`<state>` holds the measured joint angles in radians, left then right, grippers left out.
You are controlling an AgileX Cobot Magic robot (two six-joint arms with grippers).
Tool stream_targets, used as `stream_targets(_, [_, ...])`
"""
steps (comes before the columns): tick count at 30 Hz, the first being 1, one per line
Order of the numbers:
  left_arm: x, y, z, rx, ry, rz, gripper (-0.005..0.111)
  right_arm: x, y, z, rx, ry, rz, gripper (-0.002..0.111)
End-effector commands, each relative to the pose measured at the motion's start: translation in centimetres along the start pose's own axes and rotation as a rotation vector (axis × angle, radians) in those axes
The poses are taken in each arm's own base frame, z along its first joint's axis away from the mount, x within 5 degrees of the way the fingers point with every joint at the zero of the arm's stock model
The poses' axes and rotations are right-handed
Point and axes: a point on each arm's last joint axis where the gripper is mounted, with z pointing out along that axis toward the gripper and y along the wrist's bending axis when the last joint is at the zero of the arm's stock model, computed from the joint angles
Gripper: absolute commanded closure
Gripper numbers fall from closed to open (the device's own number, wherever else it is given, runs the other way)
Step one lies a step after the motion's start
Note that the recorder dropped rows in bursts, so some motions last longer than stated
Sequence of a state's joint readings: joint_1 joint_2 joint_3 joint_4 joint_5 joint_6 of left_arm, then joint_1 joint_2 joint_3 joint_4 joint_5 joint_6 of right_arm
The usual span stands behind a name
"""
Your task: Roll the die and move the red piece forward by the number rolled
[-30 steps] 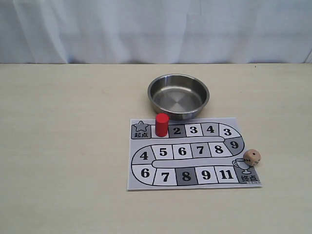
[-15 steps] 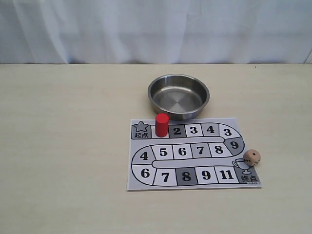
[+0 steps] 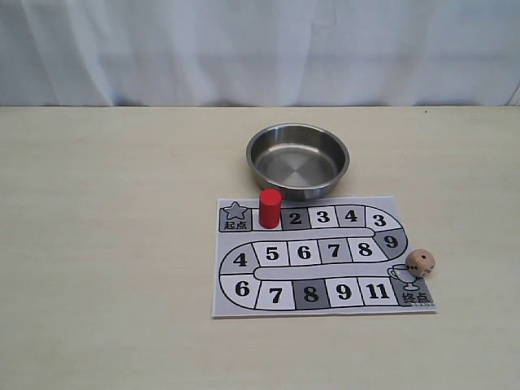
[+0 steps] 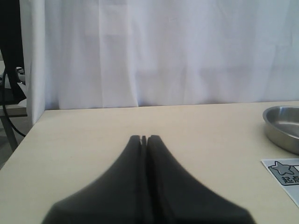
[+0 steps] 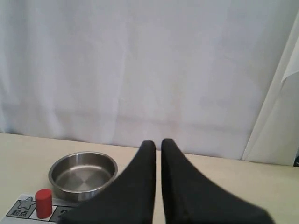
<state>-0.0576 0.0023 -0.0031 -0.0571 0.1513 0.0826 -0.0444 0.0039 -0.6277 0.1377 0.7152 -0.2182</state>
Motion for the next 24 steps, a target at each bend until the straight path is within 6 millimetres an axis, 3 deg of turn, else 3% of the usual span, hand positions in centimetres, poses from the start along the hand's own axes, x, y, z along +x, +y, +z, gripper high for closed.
stream_targets(1, [0.0,0.0,0.0,0.001,-0.008,-0.007,0.107,2.3,-0.1,2.3,0.022,-0.05,0.012,0.104])
stream_targets(8, [0.0,0.0,0.0,0.001,-0.008,-0.007,0.107,7.6,-0.1,5.5,0.06,-0.069,0.026,0.104])
stream_targets(17, [0.0,0.0,0.0,0.001,-0.008,-0.007,0.107,13.4,0.2,7.1,0.081,-0.024,0.031,0.104])
stream_targets(24, [0.0,0.0,0.0,0.001,-0.008,-0.007,0.107,14.4,0.4,7.1,0.06,0.076,0.007,0.104])
